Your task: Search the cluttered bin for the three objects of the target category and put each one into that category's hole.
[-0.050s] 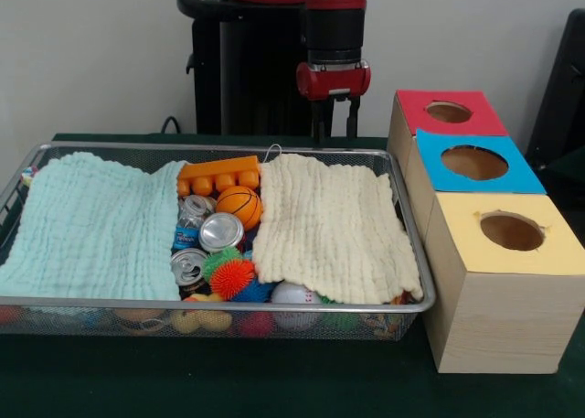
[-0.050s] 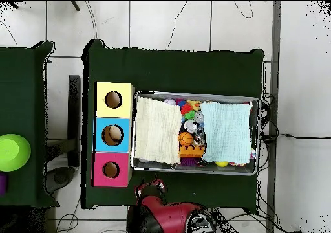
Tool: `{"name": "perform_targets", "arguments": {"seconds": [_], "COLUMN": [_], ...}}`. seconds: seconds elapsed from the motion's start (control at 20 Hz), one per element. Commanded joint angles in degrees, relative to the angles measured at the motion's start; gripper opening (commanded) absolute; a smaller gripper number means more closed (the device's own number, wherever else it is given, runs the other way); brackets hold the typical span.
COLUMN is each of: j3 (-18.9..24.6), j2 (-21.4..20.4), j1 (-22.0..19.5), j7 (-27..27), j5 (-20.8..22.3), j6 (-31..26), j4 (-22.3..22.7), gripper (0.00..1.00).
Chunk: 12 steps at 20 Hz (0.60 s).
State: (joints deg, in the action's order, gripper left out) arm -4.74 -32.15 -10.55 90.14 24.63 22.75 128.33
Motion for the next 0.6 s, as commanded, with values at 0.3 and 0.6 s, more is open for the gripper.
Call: {"name": "perform_targets", "arguments": {"seconds": [0.3, 0.6], "j3": [3.93, 4.1], "j2": [-1.0, -1.49], "j1": [-1.84, -1.79], "j7": [8.7, 8.72], "j5": [-2.69, -2.83], "j6": [-2.27, -3.07], "j4": [-10.83, -10.91], "gripper": [1.0, 1.0]}}
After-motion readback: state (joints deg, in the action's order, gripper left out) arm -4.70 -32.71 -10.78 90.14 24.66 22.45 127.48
